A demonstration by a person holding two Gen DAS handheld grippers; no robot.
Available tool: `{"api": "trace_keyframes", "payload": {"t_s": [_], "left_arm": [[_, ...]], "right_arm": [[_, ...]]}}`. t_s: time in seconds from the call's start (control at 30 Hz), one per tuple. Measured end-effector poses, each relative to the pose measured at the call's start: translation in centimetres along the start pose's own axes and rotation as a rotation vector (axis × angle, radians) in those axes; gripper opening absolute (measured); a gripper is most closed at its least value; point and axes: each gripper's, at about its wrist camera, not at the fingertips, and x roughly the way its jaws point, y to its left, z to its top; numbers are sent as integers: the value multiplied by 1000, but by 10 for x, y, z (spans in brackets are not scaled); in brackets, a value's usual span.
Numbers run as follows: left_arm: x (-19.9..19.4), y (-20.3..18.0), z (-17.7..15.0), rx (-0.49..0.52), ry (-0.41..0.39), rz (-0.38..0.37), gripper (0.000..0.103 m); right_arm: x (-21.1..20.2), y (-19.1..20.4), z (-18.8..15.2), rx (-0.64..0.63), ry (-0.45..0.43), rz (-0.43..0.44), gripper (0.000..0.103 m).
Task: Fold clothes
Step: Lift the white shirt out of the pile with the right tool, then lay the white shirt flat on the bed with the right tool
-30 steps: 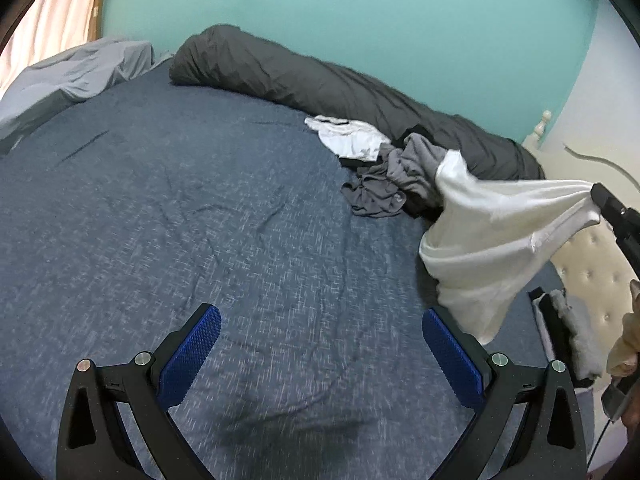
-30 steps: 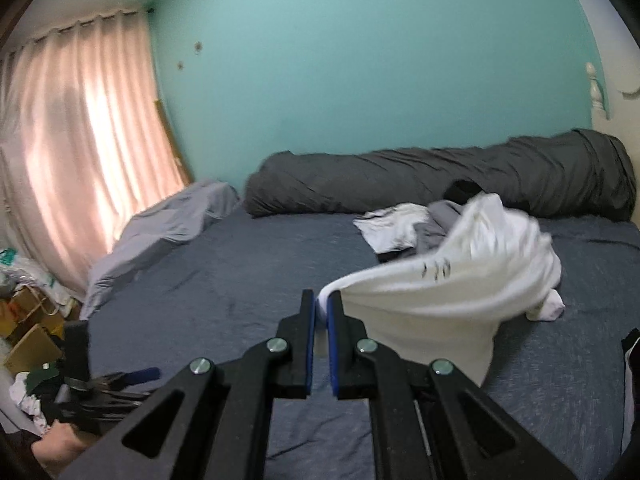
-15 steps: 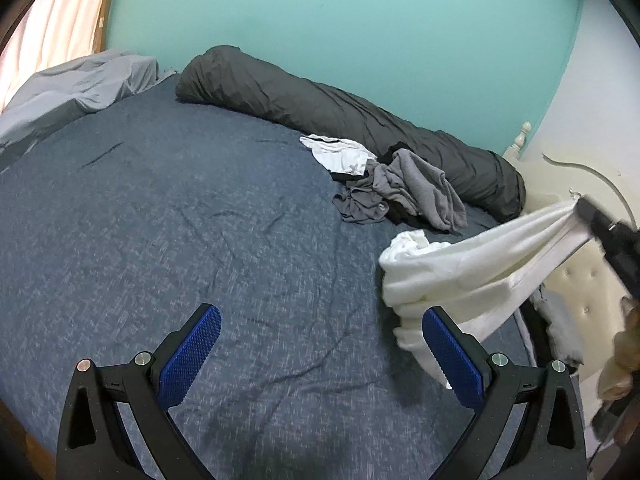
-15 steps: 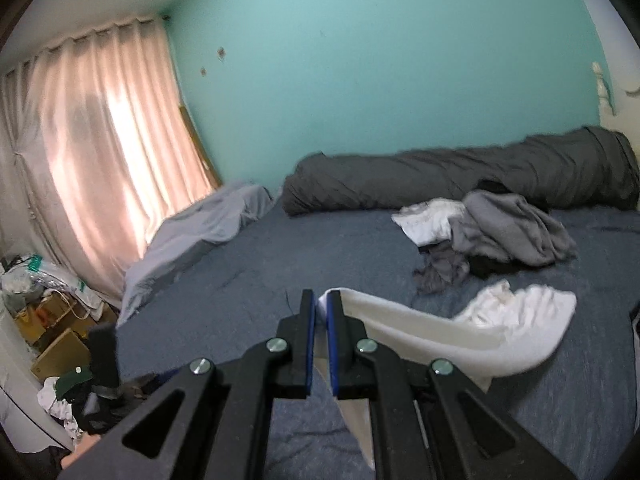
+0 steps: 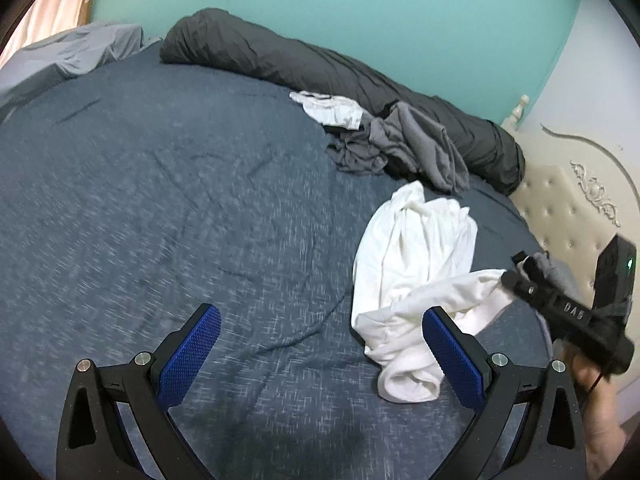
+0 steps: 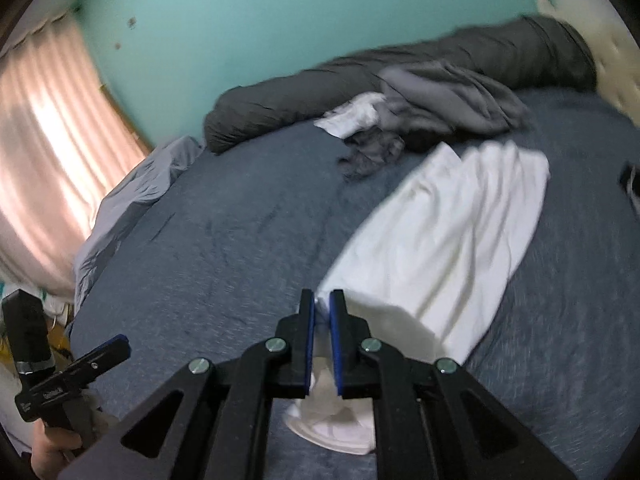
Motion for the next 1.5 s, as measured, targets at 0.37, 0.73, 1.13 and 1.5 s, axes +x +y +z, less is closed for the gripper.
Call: {"api": "trace_keyframes", "payload": {"t_s": [0.37,0.73,1.13,1.5], "left_arm": [[68,-14,-26,60,51,-35,103],[85,-22,-38,98,97,-8,103],[99,-54,-49,219,192,-40,103],[111,-59,-57,233,254,-76,103]], "right_arm": [[14,-87,-47,260,-157,-14,58],[15,-122,-79,399,-158,13,58],[16,-124,-69,412,-157,28,58],[17,-126,-67,409,-150,51,58]]}}
